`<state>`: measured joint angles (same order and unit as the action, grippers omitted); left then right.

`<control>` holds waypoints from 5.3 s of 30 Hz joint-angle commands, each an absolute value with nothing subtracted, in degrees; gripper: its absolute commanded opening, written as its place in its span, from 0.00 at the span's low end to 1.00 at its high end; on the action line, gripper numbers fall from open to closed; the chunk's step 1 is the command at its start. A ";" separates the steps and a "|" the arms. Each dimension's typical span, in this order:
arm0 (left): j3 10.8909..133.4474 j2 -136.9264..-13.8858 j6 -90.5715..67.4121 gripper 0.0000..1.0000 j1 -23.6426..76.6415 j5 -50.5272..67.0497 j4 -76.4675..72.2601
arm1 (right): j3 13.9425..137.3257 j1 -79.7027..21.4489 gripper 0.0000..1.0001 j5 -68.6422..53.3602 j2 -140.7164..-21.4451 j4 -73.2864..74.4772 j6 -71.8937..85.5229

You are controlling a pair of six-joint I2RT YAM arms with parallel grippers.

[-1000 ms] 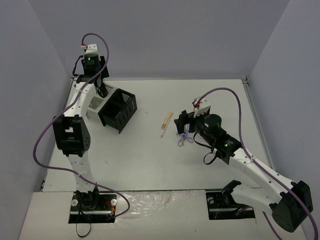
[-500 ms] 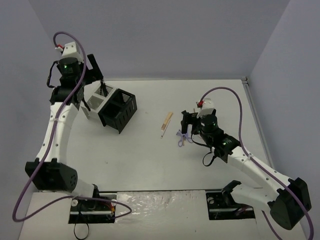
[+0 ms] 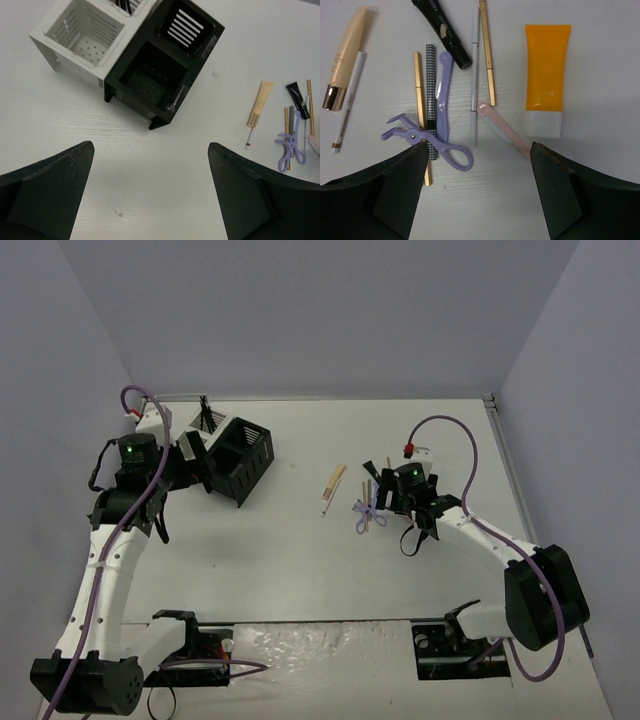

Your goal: Organize the makeup

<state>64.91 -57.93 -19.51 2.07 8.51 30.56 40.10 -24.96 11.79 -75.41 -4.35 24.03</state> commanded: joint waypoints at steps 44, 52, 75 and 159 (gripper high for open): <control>59.94 -57.53 -18.98 0.97 2.85 15.12 27.07 | 41.88 -27.16 0.52 -1.81 -90.57 -11.12 18.46; 59.79 -57.57 -18.98 0.97 2.81 15.96 26.67 | 42.52 -29.40 0.35 -2.84 -89.62 -11.25 17.62; 59.95 -59.65 -19.12 0.97 11.42 15.94 26.40 | 45.77 -33.04 0.13 -6.02 -85.57 -10.91 16.61; 70.70 -72.51 -25.41 0.00 37.80 -4.29 18.69 | 43.73 -31.52 0.99 -10.58 -68.14 -17.23 30.73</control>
